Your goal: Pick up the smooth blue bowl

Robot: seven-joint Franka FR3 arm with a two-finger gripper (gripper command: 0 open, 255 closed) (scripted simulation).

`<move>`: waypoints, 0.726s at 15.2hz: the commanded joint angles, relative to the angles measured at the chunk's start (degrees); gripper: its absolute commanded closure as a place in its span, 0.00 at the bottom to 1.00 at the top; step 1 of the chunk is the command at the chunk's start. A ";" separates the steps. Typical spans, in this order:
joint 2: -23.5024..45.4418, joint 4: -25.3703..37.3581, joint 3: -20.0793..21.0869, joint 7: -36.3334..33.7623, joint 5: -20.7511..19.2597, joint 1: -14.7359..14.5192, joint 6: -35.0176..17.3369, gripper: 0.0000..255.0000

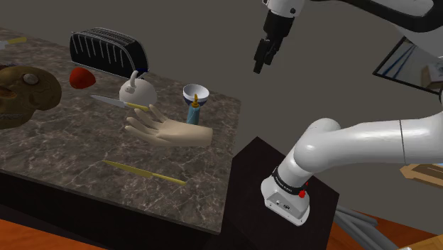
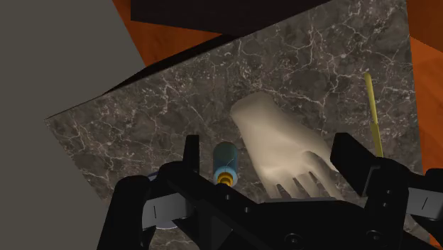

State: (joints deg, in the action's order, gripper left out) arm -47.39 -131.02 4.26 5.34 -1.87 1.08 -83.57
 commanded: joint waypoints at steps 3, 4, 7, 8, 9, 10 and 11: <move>2.37 -1.43 -0.19 -0.03 -0.23 0.26 -3.86 0.00; 3.67 -2.03 -0.28 -0.05 -0.35 0.40 -5.79 0.00; 7.97 -3.35 -0.53 -0.13 -0.71 0.84 -11.49 0.00; 9.54 -3.62 -0.60 -0.17 -0.84 0.99 -13.36 0.00; 11.16 -3.82 -0.68 -0.21 -0.97 1.14 -15.21 0.00; 12.85 -3.93 -0.76 -0.26 -1.11 1.29 -17.03 0.00; 14.59 -3.96 -0.83 -0.32 -1.25 1.44 -18.83 0.00</move>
State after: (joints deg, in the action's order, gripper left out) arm -34.81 -134.77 3.68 4.87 -2.86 2.27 -100.04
